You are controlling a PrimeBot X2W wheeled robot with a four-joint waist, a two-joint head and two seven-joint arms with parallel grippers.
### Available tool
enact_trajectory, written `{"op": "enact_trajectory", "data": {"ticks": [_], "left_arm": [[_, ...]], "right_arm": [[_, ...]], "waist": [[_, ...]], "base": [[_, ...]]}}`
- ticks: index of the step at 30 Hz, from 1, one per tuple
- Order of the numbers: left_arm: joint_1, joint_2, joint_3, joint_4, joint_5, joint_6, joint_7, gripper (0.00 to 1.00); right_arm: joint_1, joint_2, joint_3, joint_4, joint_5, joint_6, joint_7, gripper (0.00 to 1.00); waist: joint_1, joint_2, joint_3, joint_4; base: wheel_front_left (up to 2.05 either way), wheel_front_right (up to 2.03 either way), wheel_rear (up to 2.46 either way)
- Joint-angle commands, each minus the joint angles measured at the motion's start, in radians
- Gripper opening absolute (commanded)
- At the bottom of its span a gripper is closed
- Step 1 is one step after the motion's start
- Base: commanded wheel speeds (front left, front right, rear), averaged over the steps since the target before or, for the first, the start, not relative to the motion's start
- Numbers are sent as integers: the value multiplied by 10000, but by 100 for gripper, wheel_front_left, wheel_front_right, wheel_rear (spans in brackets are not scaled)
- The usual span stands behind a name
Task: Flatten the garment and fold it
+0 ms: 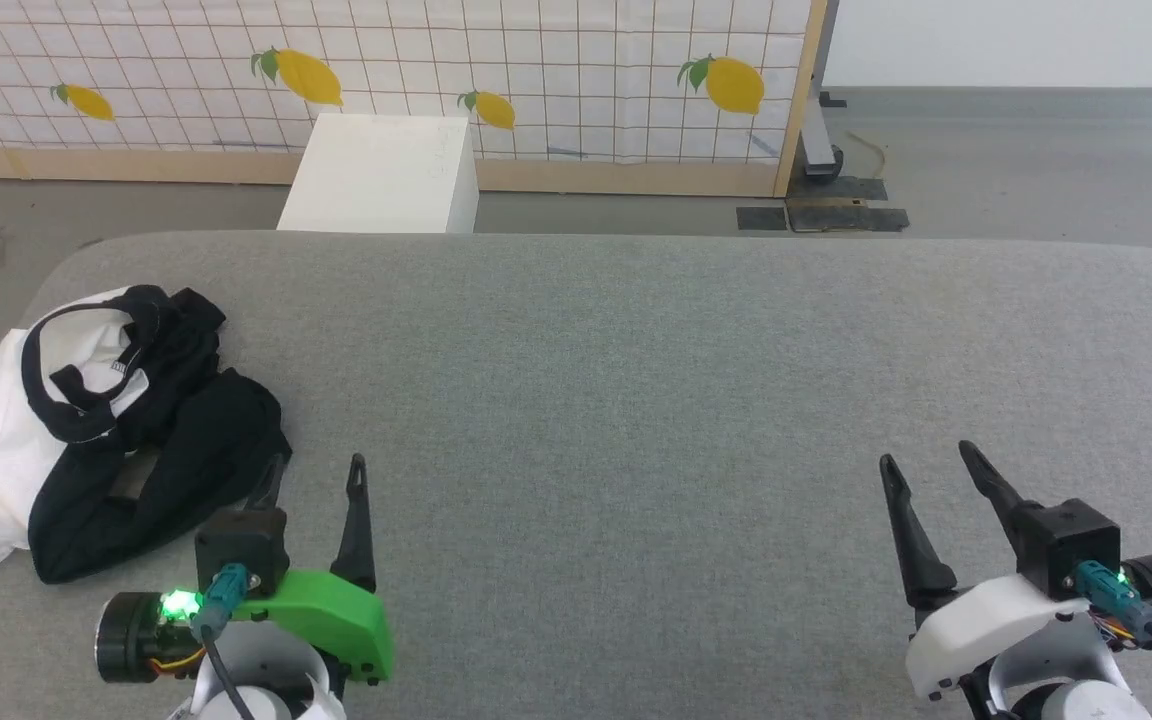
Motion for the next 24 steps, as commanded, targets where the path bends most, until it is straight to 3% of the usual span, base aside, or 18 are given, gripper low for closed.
{"op": "enact_trajectory", "data": {"ticks": [1, 12, 24], "left_arm": [[-83, -2, -70, 74, -67, 68, -115, 100], [-258, 6, -286, 362, -224, 181, -349, 100], [-394, 73, -458, 613, -398, 309, -601, 100]], "right_arm": [[-44, 1, -28, 29, 27, -1, -78, 100], [-129, 4, -68, 109, 66, -2, -260, 100], [-220, 6, -96, 197, 119, -4, -503, 100]], "waist": [[0, 0, -1, 23], [0, 0, 10, 434], [0, 0, -3, 1324]], "base": [[0, 0, 0], [0, 0, 0], [0, 0, 0]]}}
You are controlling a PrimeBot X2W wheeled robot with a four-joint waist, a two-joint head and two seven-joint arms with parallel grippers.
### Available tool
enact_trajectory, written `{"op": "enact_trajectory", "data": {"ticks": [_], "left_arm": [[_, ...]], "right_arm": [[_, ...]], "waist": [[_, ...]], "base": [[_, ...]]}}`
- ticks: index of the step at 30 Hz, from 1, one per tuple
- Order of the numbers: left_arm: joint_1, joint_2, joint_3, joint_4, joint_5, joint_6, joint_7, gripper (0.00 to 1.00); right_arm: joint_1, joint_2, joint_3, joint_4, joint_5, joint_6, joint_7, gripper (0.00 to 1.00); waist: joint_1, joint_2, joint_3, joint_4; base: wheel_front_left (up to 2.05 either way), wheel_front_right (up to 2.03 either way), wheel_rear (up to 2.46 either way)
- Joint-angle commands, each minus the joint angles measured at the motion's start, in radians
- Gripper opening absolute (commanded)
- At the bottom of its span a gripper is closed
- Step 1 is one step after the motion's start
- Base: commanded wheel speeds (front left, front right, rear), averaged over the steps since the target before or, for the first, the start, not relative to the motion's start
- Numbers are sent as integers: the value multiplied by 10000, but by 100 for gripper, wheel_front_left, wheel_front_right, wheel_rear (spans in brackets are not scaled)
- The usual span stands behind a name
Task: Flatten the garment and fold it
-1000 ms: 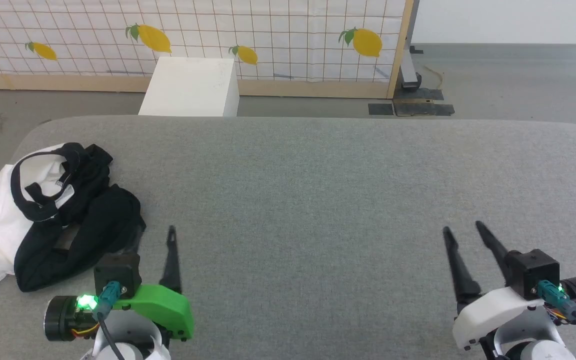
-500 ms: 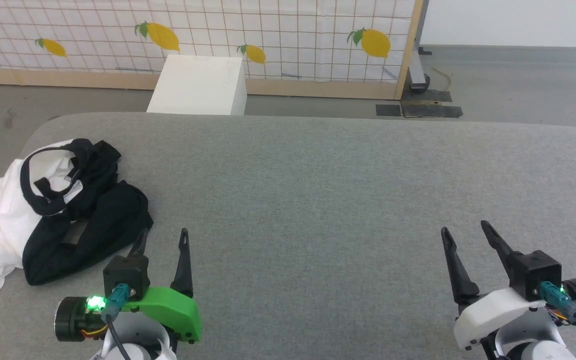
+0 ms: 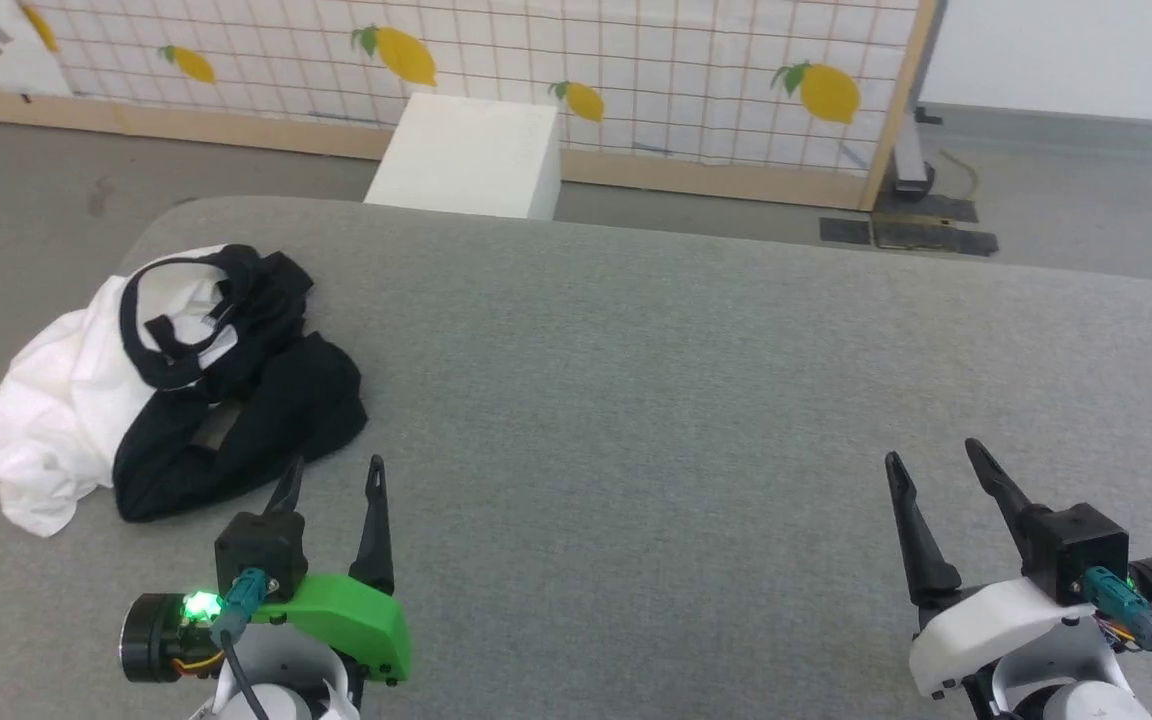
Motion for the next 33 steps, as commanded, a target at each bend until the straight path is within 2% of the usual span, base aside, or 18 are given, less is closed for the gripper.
{"op": "enact_trajectory", "data": {"ticks": [1, 12, 33], "left_arm": [[-244, 52, -60, 78, -118, 65, -98, 100], [-316, 155, -144, 272, -315, 197, -325, 100], [-216, 389, -185, 427, -709, 622, -799, 100]], "right_arm": [[-212, 6, -22, 55, 90, -4, -117, 100], [-314, 9, -17, 170, 143, -6, -324, 100], [-483, 13, 19, 337, 243, -9, -741, 100]], "waist": [[0, -1, -13, 281], [0, -1, -24, 1194], [0, -1, 6, 2368]], "base": [[0, 0, 0], [-1, -1, -1], [-4, -4, -4]]}}
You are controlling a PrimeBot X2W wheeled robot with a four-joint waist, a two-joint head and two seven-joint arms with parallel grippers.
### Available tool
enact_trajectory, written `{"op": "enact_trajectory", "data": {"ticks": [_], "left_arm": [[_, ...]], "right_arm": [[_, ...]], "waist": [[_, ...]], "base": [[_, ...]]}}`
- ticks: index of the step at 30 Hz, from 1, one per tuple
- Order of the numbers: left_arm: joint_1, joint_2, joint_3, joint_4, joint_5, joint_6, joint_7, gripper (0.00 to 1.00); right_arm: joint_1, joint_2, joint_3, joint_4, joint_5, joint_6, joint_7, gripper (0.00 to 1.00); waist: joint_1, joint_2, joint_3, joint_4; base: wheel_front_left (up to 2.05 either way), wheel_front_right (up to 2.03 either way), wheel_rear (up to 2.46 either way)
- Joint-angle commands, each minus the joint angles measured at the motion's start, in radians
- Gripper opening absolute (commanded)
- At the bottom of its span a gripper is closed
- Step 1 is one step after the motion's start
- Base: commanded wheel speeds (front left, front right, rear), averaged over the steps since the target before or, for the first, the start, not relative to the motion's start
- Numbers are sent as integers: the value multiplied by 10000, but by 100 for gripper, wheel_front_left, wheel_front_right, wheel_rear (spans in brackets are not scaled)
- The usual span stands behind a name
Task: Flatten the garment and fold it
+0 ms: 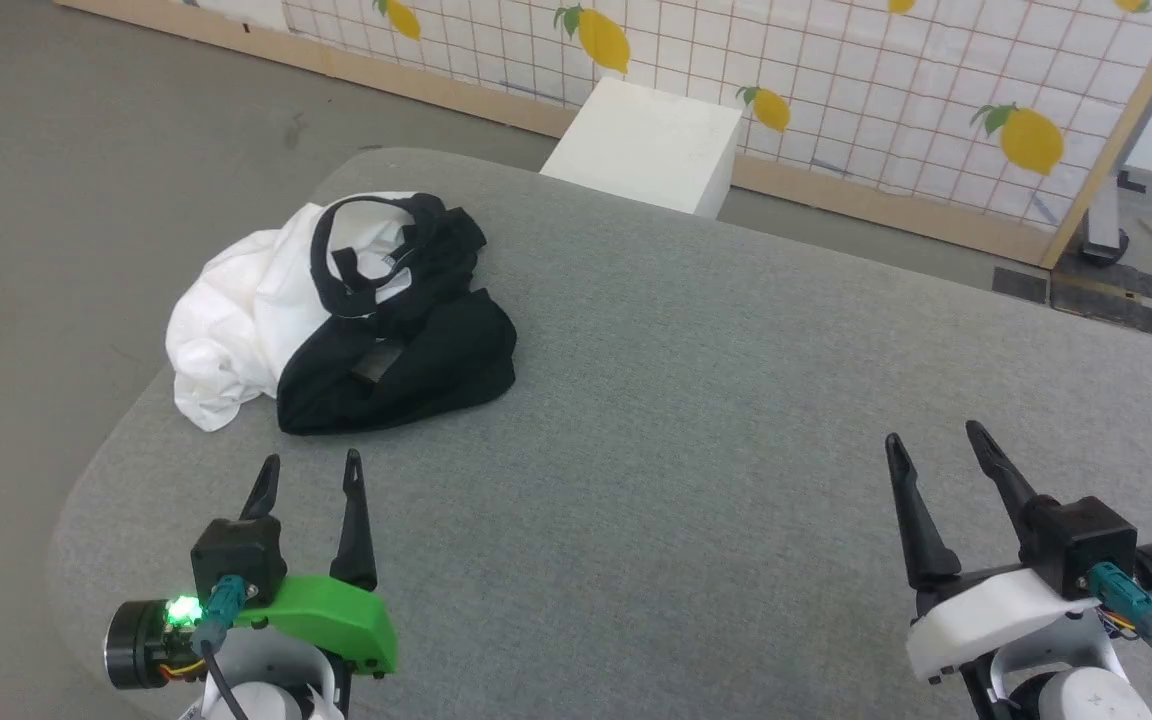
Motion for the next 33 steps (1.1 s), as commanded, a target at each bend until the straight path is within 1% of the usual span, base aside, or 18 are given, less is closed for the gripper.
{"op": "enact_trajectory", "data": {"ticks": [1, 4, 7, 33], "left_arm": [[-79, 65, -8, 49, -123, 96, -112, 100], [-77, 80, -32, 78, -165, 147, -172, 100], [-114, 103, -122, 188, -275, 250, -317, 100], [-239, 278, -381, 667, -717, 619, -850, 100]], "right_arm": [[-202, 10, -3, 45, 67, -9, -134, 100], [-231, 10, -10, 72, 71, -9, -185, 100], [-299, 12, -17, 125, 89, -10, -305, 100], [-452, 17, -51, 326, 229, -14, -741, 100]], "waist": [[0, 0, 15, 111], [0, 0, 31, 246], [0, 0, 62, 602], [0, 0, 23, 1910]], "base": [[0, 0, 0], [0, 0, 0], [0, 0, 0], [0, 0, 0]]}}
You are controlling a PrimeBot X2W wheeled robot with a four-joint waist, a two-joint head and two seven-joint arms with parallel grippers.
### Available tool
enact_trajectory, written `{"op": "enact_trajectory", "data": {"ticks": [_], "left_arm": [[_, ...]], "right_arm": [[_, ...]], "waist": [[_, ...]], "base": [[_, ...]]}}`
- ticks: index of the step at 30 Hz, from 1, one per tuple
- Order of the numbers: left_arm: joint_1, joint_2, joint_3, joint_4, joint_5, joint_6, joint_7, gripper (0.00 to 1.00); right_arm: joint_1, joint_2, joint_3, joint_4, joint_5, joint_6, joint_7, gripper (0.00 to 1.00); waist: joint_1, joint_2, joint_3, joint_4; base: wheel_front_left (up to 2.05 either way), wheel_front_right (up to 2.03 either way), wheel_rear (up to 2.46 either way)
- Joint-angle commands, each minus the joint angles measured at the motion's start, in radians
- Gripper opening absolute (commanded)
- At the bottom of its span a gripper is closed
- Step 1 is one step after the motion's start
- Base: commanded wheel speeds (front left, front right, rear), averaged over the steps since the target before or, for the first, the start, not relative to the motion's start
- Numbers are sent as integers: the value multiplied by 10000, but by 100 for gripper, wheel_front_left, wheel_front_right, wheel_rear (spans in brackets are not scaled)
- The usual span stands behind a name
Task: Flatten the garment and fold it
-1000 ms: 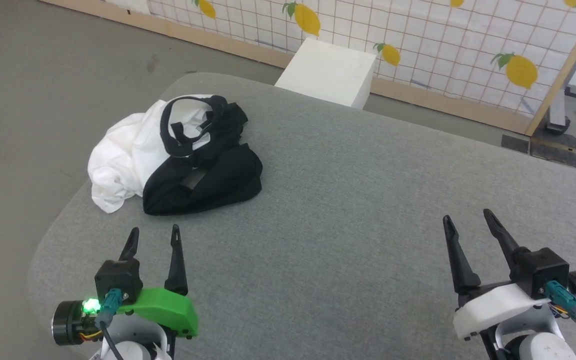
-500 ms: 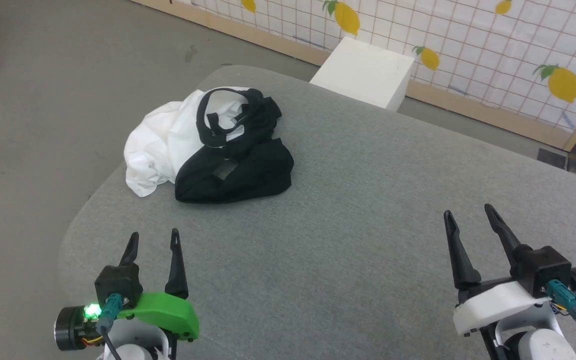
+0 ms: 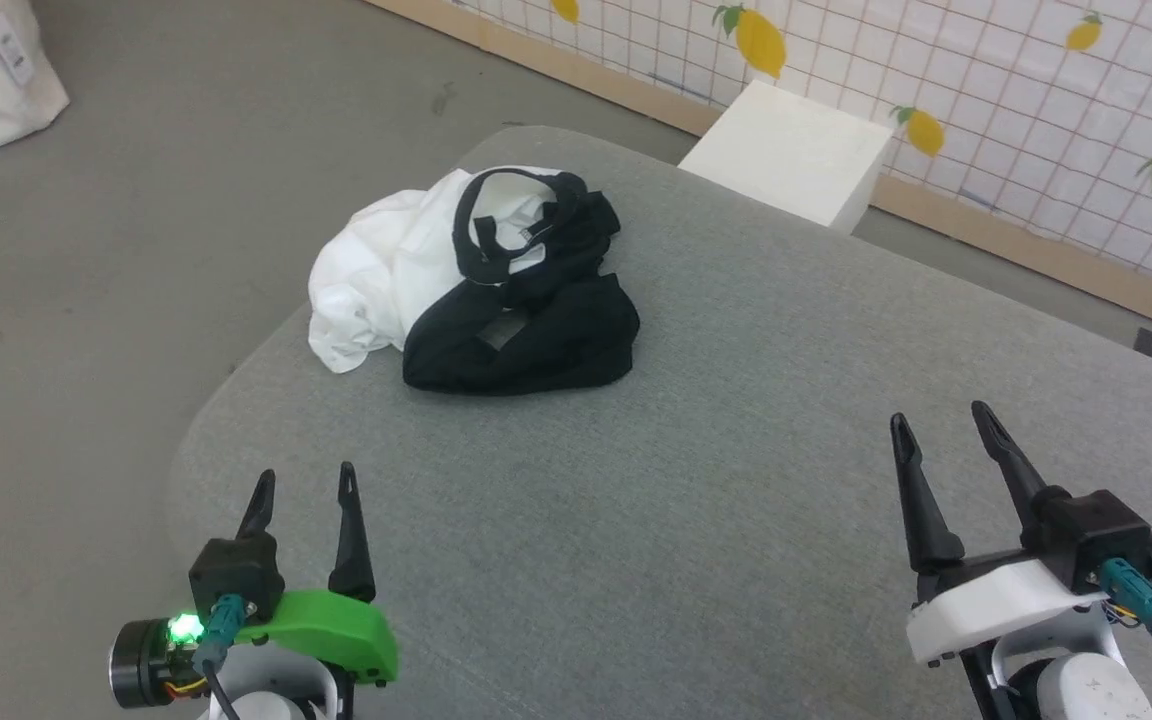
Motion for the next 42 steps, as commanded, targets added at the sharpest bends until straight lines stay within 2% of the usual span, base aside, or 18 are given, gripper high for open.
{"op": "enact_trajectory", "data": {"ticks": [1, 25, 30, 31, 35, 42], "left_arm": [[-227, 86, -41, 72, -121, 94, -117, 100], [-340, 169, -254, 381, -538, 418, -600, 100], [-1271, 156, -400, 525, -823, -81, -483, 100], [-2365, 160, -439, 811, -1066, -429, -144, 100], [-4014, 287, -261, 1368, -1533, -876, 430, 100], [-6563, 1157, 177, 2465, -2144, -1642, 1502, 100]], "right_arm": [[-169, 14, -33, 47, 53, -14, -107, 100], [-376, 19, -81, 140, 136, -17, -440, 100], [-585, 19, 21, -145, -66, -17, -238, 100], [-848, 19, 103, -444, -272, -17, -25, 100], [-1271, 19, 229, -899, -554, -17, 244, 100], [-1982, 19, 380, -1478, -969, -17, 518, 100]], "waist": [[0, 0, 19, 144], [0, 0, 178, 1330], [0, 0, 835, 1112], [0, 0, 1486, 810], [0, 0, 2646, 165], [0, 0, 4696, -1299]], "base": [[0, 0, 0], [0, 0, 0], [0, 0, 0], [0, 0, 0], [0, 0, 0], [0, 0, 0]]}}
